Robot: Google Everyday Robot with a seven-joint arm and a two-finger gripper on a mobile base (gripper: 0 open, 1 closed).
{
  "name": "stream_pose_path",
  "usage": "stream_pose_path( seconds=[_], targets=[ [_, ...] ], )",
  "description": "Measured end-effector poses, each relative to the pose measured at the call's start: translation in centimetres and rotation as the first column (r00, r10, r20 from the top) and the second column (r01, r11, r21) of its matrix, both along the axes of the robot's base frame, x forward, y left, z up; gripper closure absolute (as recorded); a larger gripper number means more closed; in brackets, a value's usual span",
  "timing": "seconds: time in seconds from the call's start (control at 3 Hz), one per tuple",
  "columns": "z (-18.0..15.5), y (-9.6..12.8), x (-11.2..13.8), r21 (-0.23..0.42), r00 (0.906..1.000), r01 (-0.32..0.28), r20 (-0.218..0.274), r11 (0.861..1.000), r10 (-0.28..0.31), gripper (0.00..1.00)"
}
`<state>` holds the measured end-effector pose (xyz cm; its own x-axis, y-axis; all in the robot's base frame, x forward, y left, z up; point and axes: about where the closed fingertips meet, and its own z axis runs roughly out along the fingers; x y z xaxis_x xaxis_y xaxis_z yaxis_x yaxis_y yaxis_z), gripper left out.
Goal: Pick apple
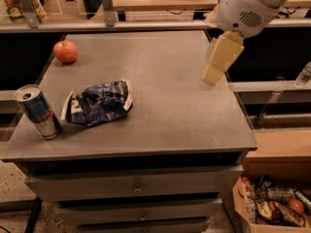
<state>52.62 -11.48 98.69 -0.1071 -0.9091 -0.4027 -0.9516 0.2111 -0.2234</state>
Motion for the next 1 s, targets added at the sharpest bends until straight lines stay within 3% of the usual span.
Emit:
stream_pose_path(
  seconds=[0.33, 1.0],
  targets=[
    [-1.7, 4.3, 3.2, 0.138, 0.9994, -0.035, 0.006, 0.990, 0.035, 0.00],
    [-3.4, 13.3, 10.0, 0.301, 0.9937, -0.072, 0.104, 0.951, 0.042, 0.00]
  ],
)
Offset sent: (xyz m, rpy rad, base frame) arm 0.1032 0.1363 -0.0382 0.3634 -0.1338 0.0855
